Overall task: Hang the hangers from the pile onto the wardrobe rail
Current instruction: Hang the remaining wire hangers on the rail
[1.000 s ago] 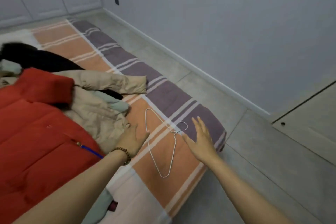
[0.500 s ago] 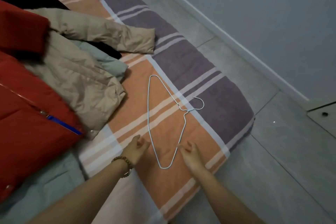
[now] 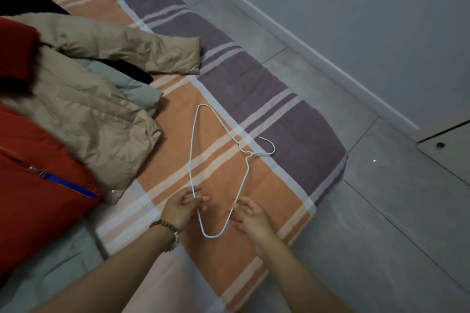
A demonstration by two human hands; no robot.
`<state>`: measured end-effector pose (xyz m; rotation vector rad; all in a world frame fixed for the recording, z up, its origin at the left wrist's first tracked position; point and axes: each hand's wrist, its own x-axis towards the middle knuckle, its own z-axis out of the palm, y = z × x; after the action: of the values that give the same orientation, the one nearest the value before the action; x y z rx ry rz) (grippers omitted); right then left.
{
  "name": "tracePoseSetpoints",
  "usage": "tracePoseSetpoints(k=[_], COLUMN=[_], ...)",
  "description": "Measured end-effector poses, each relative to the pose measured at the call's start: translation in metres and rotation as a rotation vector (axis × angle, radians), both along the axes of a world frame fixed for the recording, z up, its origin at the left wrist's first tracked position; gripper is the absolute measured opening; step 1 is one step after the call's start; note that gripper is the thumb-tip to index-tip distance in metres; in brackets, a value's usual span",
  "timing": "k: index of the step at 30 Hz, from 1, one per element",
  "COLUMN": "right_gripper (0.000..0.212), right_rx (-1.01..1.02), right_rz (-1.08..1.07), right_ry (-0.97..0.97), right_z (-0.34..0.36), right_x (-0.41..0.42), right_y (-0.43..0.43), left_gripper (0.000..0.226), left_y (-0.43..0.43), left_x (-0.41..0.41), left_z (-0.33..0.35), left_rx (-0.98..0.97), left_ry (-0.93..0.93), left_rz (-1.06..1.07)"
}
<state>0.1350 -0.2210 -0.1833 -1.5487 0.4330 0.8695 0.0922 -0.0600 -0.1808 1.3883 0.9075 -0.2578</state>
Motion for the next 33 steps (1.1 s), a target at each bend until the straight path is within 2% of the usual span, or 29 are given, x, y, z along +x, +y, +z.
tracePoseSetpoints(k=[7,17,25,33], right_gripper=[0.014,0.005,0.004,0.005], right_rx=[0.046,0.07,-0.102,-0.345], right_rz=[-0.067,-0.386,-0.652,-0.948], right_ry=[-0.169,-0.609,-0.943,-1.137], right_z=[0.104,0.333,0.52,0.628], right_x=[-0.002,-0.059,-0.202,-0.39], right_y=[-0.032,-0.138,-0.263,-0.358], left_gripper=[0.025,0.033,0.034,0.037], left_y=[-0.02,-0.119,-0.256,-0.395], left_x=[0.013,0.011,-0.067,-0.2], left_z=[0.101,0.326,0.503,0.616], left_rx=[-0.091,-0.239,-0.42,-0.598], left_ry=[-0.19,-0.608,-0.893,-1.012], left_rz=[-0.132,-0.548,-0.917,-1.255])
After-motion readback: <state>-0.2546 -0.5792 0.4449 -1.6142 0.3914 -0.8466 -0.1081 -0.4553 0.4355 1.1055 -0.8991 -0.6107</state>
